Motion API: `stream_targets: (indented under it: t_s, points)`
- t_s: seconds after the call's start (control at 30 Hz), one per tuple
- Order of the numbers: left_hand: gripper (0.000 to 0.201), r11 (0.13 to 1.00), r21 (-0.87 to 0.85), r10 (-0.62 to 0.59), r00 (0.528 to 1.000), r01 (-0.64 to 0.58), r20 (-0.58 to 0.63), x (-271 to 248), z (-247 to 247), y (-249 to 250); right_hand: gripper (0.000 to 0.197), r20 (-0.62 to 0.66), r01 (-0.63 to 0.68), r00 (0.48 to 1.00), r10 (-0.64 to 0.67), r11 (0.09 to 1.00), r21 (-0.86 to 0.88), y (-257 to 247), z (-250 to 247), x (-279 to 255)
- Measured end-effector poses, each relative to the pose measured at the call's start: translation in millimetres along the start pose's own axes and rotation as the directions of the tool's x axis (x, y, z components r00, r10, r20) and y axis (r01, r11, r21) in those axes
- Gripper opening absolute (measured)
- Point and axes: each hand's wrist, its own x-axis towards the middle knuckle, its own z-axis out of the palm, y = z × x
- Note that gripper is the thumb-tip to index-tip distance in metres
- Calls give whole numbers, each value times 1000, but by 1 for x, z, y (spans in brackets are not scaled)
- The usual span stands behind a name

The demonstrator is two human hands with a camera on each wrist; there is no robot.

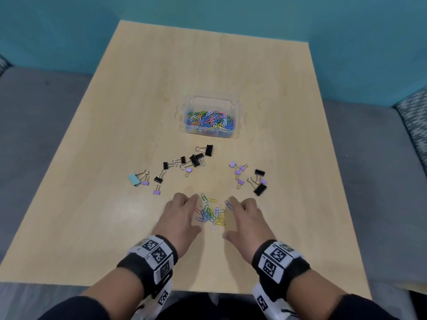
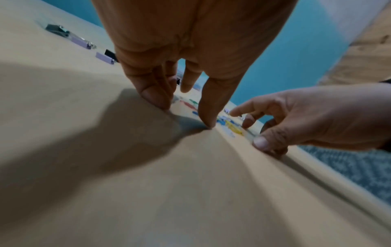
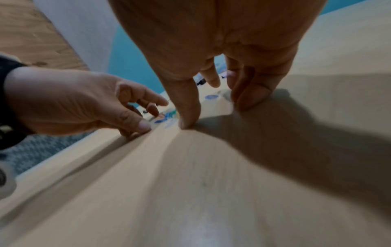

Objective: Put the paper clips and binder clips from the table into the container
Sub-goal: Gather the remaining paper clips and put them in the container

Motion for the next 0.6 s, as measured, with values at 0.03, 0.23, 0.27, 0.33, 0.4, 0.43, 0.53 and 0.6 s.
stream_targets:
  t_s: [0.03, 0.23, 0.27, 0.33, 0.4, 0.43, 0.53, 0.6]
  points:
    - [76, 999, 23, 24, 1000, -25, 9, 2, 2, 0, 73, -10, 11, 1000, -11, 1000, -8, -2, 2, 2]
    - [40, 991, 43, 126, 992, -125, -26, 25, 3, 11, 35, -80, 83, 993, -84, 996, -14, -23, 4, 32]
    - [33, 992, 24, 129, 991, -128, -34, 27, 3, 11, 29, -83, 88, 993, -89, 996, -16, -23, 5, 35]
    - [25, 993, -20, 119, 991, -121, -59, 31, 2, 11, 20, -89, 104, 990, -107, 994, -30, -22, 6, 38]
    - [20, 994, -39, 99, 993, -102, -71, 33, 1, 12, 20, -85, 125, 988, -131, 990, -68, -22, 6, 40]
    - [18, 995, -33, 93, 993, -96, -68, 34, 1, 13, 24, -73, 134, 987, -141, 987, -89, -23, 6, 41]
    - [13, 995, 1, 96, 994, -96, -50, 36, 0, 13, 31, -46, 147, 987, -153, 981, -123, -24, 2, 42]
    - [10, 995, 22, 102, 994, -101, -33, 37, 0, 13, 26, -28, 151, 987, -156, 980, -130, -25, -1, 44]
